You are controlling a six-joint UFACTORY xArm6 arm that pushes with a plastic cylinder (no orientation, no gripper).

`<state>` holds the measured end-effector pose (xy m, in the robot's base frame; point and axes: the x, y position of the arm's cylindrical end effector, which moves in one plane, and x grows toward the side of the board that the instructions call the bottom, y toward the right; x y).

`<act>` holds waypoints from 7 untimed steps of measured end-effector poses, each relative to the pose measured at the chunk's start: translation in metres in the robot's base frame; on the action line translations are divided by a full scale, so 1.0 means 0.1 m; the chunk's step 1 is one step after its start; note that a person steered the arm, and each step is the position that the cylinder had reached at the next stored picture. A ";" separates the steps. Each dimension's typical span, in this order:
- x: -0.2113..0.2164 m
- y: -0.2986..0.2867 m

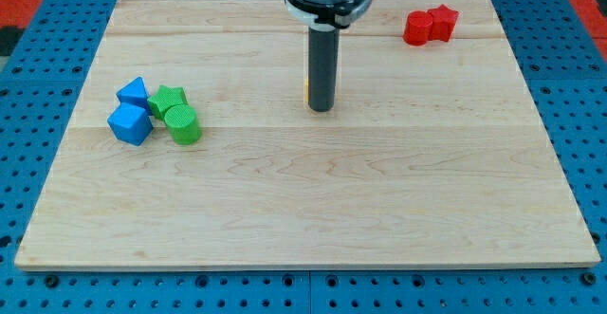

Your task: Move the yellow heart towards red circle

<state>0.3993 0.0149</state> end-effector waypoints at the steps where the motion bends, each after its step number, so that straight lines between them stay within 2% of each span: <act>1: -0.20 -0.10; 3: -0.65 -0.23; 6: -1.32 0.82; 7: -1.33 0.89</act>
